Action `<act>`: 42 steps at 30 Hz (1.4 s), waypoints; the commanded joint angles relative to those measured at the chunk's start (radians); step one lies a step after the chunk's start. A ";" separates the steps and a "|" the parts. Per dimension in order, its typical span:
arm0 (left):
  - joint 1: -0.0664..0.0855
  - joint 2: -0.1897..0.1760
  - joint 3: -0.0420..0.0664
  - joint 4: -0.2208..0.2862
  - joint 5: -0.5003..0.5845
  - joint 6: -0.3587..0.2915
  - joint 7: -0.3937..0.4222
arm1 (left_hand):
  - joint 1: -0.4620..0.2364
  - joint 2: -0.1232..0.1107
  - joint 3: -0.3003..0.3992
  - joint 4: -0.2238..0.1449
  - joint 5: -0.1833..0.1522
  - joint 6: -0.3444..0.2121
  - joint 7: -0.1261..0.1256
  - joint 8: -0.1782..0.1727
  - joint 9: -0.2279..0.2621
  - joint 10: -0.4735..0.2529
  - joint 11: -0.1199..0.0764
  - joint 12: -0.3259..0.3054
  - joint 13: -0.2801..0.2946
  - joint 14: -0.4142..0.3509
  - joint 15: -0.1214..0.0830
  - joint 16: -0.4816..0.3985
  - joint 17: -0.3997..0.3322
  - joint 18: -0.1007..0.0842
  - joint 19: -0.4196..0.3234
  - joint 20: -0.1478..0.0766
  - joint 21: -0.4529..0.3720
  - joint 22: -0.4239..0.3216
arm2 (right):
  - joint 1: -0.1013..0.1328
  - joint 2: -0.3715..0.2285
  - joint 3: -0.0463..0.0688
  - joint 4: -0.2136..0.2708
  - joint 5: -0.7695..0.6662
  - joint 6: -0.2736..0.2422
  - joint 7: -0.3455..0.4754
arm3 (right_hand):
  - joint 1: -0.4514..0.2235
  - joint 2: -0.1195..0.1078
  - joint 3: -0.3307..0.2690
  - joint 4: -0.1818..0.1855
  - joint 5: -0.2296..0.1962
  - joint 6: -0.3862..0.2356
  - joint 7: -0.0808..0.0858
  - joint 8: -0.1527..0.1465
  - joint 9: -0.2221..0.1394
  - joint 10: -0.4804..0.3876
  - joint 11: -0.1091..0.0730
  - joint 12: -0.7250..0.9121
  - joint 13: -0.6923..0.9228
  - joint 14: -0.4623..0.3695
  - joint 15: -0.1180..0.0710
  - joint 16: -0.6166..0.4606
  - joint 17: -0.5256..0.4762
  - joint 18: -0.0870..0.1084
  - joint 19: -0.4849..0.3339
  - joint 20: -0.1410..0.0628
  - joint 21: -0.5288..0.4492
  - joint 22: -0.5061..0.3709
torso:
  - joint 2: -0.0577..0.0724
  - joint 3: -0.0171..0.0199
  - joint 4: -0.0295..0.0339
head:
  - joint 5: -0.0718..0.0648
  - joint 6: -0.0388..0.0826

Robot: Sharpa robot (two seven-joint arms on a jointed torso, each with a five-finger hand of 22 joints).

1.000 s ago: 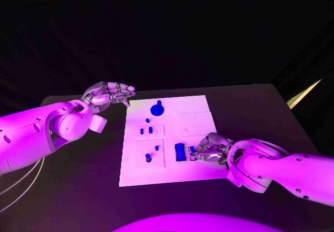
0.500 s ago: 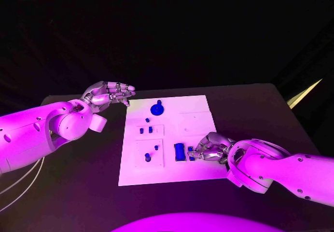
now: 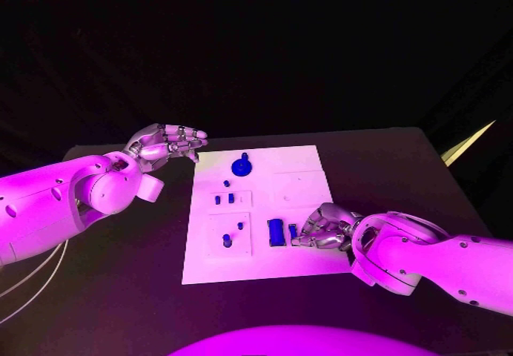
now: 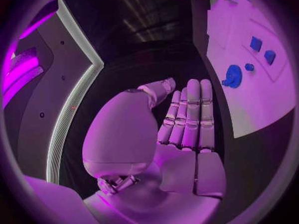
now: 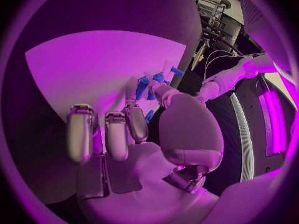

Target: Assemble the parts on the task board

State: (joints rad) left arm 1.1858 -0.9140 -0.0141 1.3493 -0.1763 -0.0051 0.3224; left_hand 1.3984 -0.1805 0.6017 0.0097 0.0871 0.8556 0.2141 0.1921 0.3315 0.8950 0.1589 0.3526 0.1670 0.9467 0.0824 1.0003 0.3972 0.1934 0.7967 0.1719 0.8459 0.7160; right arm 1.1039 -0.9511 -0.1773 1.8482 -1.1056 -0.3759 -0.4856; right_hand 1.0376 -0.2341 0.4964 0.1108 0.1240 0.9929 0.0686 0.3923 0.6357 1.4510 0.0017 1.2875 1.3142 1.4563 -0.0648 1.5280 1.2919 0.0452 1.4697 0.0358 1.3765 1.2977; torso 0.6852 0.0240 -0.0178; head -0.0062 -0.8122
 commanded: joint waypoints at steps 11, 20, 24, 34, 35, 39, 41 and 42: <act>0.000 0.002 0.001 0.001 0.000 0.003 0.001 | -0.005 0.009 -0.011 0.002 0.002 -0.008 0.003 0.020 -0.015 -0.011 -0.001 0.015 -0.003 -0.003 0.001 -0.014 -0.006 -0.011 0.004 0.007 -0.013 -0.010 | -0.006 0.026 -0.001 -0.036 -0.024 -0.012 -0.020 | 0.037 0.019 -0.007 -0.022 -0.028 0.025 -0.004 -0.011 0.008 0.023 -0.012 0.020 0.122 0.102 -0.010 0.011 0.222 -0.014 0.067 -0.005 0.018 0.232 | 0.000 -0.0001 0.0006 | 0.001 -0.001; 0.000 0.002 0.001 0.000 0.000 0.003 0.001 | -0.005 0.009 -0.011 0.002 0.002 -0.008 0.003 0.020 -0.015 -0.011 -0.001 0.015 -0.003 -0.003 0.001 -0.014 -0.006 -0.011 0.004 0.007 -0.013 -0.010 | -0.007 0.034 -0.001 -0.049 -0.027 -0.010 -0.013 | 0.040 0.019 -0.009 -0.023 -0.034 0.028 -0.005 -0.010 0.008 0.024 -0.014 0.021 0.122 0.103 -0.011 0.012 0.224 -0.014 0.067 -0.005 0.018 0.232 | 0.000 -0.0002 0.0002 | 0.001 0.000; 0.000 0.002 0.001 0.000 0.000 0.003 0.001 | -0.005 0.009 -0.011 0.002 0.002 -0.008 0.003 0.020 -0.015 -0.011 -0.001 0.015 -0.003 -0.003 0.001 -0.014 -0.006 -0.011 0.004 0.007 -0.013 -0.010 | -0.007 0.028 -0.001 -0.043 -0.027 -0.018 -0.001 | 0.037 0.016 -0.014 -0.021 -0.037 0.028 -0.005 -0.010 0.008 0.023 -0.013 0.019 0.122 0.103 -0.011 0.012 0.223 -0.014 0.067 -0.005 0.018 0.232 | 0.000 0.0003 0.0002 | 0.002 0.000; 0.000 0.006 -0.001 -0.003 0.010 -0.008 0.010 | -0.008 0.009 -0.012 0.004 0.001 -0.009 0.004 0.020 -0.015 -0.011 0.000 0.016 -0.003 -0.003 0.002 -0.014 -0.006 -0.011 0.003 0.007 -0.014 -0.011 | 0.020 -0.013 0.003 -0.033 0.084 -0.090 0.171 | 0.031 0.004 -0.091 0.017 -0.023 -0.020 0.015 -0.038 0.000 -0.019 0.004 -0.064 0.082 0.087 0.003 -0.026 0.161 0.007 0.039 0.005 -0.108 0.201 | -0.009 -0.0059 -0.0031 | -0.001 0.020; -0.001 0.008 -0.001 -0.004 0.013 -0.012 0.013 | -0.010 0.008 -0.013 0.005 0.001 -0.010 0.004 0.020 -0.016 -0.012 0.000 0.016 -0.003 -0.003 0.002 -0.014 -0.006 -0.011 0.003 0.007 -0.015 -0.011 | 0.026 -0.013 0.003 -0.041 0.120 -0.100 0.219 | 0.040 0.007 -0.102 0.021 -0.012 -0.034 0.021 -0.045 -0.001 -0.032 0.009 -0.087 0.070 0.083 0.007 -0.035 0.149 0.013 0.030 0.008 -0.147 0.191 | -0.012 -0.0079 -0.0037 | -0.001 0.023; -0.011 0.023 -0.005 -0.012 0.033 -0.039 0.030 | -0.031 0.001 -0.025 0.021 0.000 -0.021 0.004 0.018 -0.020 -0.016 0.002 0.019 -0.004 -0.019 0.007 -0.019 -0.006 -0.012 -0.006 0.013 -0.038 -0.025 | 0.052 0.008 0.005 -0.119 0.339 -0.131 0.441 | 0.094 0.024 -0.113 0.026 0.025 -0.097 0.048 -0.071 -0.004 -0.169 0.033 -0.331 -0.061 0.035 0.028 -0.144 0.006 0.061 -0.056 0.028 -0.476 0.098 | -0.026 -0.0184 -0.0078 | -0.001 0.047; -0.018 0.032 -0.006 -0.018 0.042 -0.054 0.040 | -0.037 -0.003 -0.034 0.033 -0.002 -0.031 0.005 0.021 -0.022 -0.020 0.004 0.026 -0.004 -0.058 0.014 -0.049 -0.018 -0.013 -0.024 0.022 -0.084 -0.052 | 0.062 0.025 0.006 -0.165 0.434 -0.129 0.515 | 0.118 0.031 -0.110 0.025 0.031 -0.119 0.058 -0.075 -0.001 -0.274 0.047 -0.495 -0.156 -0.016 0.040 -0.238 -0.105 0.093 -0.124 0.038 -0.710 0.022 | -0.033 -0.0214 -0.0092 | -0.002 0.064; -0.022 0.038 -0.007 -0.022 0.049 -0.065 0.048 | -0.040 -0.007 -0.040 0.041 -0.003 -0.036 0.005 0.024 -0.023 -0.022 0.006 0.030 -0.004 -0.093 0.020 -0.083 -0.032 -0.014 -0.043 0.030 -0.125 -0.077 | 0.067 0.038 0.008 -0.197 0.491 -0.124 0.557 | 0.128 0.033 -0.107 0.026 0.033 -0.128 0.066 -0.075 0.000 -0.319 0.050 -0.566 -0.203 -0.042 0.044 -0.285 -0.153 0.105 -0.155 0.046 -0.813 -0.018 | -0.035 -0.0219 -0.0097 | -0.003 0.070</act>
State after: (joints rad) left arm 1.1680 -0.8842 -0.0210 1.3307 -0.1392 -0.0540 0.3563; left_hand 1.3748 -0.1829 0.5698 0.0417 0.0871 0.8481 0.2142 0.1925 0.3221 0.8947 0.1592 0.3731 0.1667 0.8653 0.1036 0.9282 0.3742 0.1931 0.7665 0.2018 0.7347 0.6447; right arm 1.1651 -0.9254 -0.1713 1.6861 -0.6997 -0.5034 0.0071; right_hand 1.1591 -0.1976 0.4231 0.1324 0.1397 0.8565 0.1338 0.3303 0.6364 1.1983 0.0558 0.7246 1.1044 1.4241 -0.0145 1.2419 1.1268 0.1567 1.3455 0.0870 0.5553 1.2669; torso 0.6633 0.0085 -0.0244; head -0.0079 -0.7608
